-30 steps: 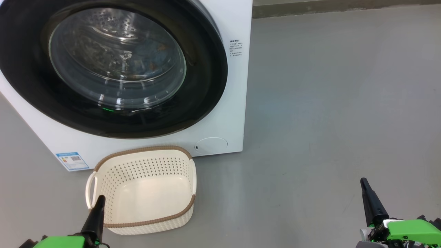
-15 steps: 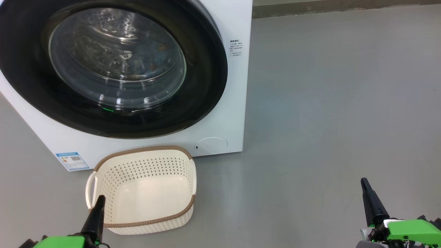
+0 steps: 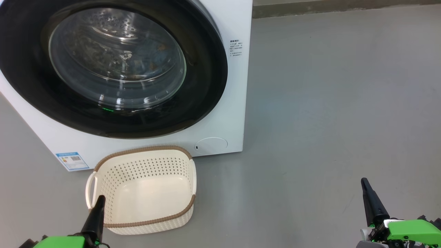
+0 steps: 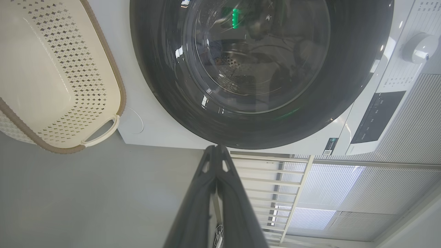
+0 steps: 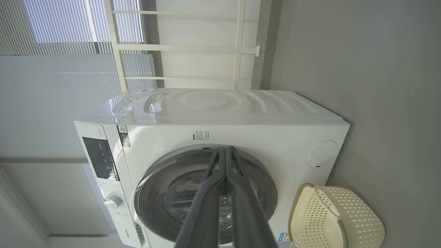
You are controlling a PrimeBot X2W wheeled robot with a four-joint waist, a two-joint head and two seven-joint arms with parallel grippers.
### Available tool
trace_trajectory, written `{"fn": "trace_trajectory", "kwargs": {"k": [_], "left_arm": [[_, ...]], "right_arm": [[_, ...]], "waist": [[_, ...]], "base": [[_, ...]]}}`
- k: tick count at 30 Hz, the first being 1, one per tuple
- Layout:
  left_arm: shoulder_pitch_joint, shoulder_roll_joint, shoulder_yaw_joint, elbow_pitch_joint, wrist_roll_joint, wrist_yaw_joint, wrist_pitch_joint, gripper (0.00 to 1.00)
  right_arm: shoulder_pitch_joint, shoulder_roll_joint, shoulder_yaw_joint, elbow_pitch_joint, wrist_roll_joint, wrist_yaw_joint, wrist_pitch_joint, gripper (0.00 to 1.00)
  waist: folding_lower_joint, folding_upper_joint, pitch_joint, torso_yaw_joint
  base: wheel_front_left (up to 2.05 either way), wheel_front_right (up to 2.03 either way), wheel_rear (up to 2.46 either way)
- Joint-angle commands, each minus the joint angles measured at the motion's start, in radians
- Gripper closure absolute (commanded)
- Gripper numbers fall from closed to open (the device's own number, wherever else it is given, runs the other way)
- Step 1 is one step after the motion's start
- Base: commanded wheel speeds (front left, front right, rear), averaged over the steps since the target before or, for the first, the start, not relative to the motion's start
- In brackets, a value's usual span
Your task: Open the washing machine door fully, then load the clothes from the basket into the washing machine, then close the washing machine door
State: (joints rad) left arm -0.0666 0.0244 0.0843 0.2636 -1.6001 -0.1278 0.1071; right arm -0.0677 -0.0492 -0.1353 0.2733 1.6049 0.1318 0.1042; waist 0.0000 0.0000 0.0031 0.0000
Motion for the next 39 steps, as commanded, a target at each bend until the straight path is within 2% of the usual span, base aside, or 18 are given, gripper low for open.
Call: {"fn": "trace_trajectory", "kwargs": {"k": [1,39], "left_arm": [[-0.041,0.026,0.03,-0.019,-0.008,-0.003,0.006,1.0],[-0.041,0.026,0.03,-0.019,-0.009,-0.003,0.006,1.0]], "right_arm": [[-0.04,-0.003,0.024,-0.029,0.006,-0.001,0.007,1.0],[-0.04,-0.002,0.022,-0.029,0.004,-0.001,0.008,1.0]], "waist": [[0.0,0.0,0.0,0.0],[0.0,0.0,0.0,0.0]], "base": [[0.0,0.0,0.0],[0.0,0.0,0.0]]}}
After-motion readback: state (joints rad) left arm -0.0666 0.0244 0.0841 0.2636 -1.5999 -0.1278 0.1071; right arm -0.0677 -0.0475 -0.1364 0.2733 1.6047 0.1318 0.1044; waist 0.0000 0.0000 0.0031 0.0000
